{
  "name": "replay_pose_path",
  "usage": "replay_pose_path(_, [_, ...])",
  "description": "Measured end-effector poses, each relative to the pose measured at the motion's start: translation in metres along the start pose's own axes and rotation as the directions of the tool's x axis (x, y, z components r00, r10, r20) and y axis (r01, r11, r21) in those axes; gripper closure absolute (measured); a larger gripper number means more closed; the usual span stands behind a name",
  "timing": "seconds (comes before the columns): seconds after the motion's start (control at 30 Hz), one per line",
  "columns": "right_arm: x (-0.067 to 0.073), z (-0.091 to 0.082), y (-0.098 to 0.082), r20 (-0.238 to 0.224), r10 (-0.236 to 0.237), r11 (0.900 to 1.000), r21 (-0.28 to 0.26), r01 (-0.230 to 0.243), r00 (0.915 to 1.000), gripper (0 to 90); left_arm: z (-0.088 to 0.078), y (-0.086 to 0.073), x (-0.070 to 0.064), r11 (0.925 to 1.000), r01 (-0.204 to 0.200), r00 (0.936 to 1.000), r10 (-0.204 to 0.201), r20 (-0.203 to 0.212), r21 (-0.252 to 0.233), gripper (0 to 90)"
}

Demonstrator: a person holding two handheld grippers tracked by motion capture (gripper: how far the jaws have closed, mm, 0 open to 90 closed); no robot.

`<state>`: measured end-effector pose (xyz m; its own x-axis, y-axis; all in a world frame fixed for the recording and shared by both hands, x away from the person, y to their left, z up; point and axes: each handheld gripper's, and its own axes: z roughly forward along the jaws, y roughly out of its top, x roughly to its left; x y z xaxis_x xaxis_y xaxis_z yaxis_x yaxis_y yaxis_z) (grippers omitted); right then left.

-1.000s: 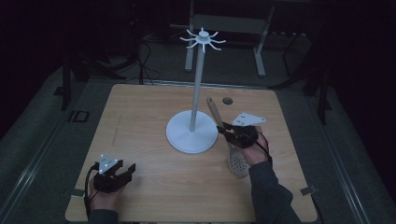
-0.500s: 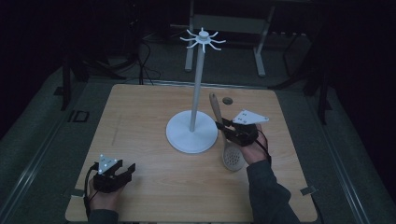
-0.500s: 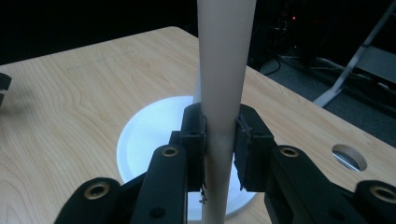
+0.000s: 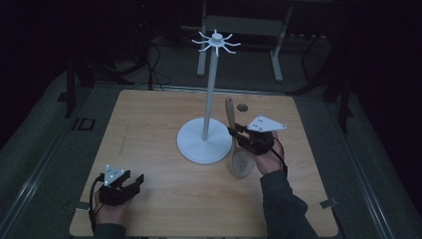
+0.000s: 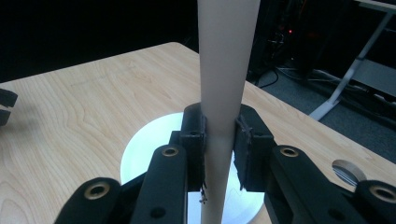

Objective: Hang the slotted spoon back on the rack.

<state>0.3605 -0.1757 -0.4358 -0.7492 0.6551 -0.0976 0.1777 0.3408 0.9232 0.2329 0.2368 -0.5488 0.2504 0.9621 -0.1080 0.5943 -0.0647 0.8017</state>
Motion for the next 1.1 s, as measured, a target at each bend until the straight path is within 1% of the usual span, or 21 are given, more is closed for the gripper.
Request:
replay_pose_path(0.67, [0.002,0.001,0.008,0.016,0.008,1.0,-0.027,-0.008,0.9998,75.2,-0.001,0.0,0.001,0.9999,0.012,0.9999,-0.012,0.001,-0.007,44.6])
replay_pose_path(1.1, [0.001,0.0,0.021,0.032,0.015,0.999,-0.046,-0.013,0.9994,75.2,-0.001,0.0,0.001,0.9998,0.015,0.9999,-0.015,0.0,-0.009,44.6])
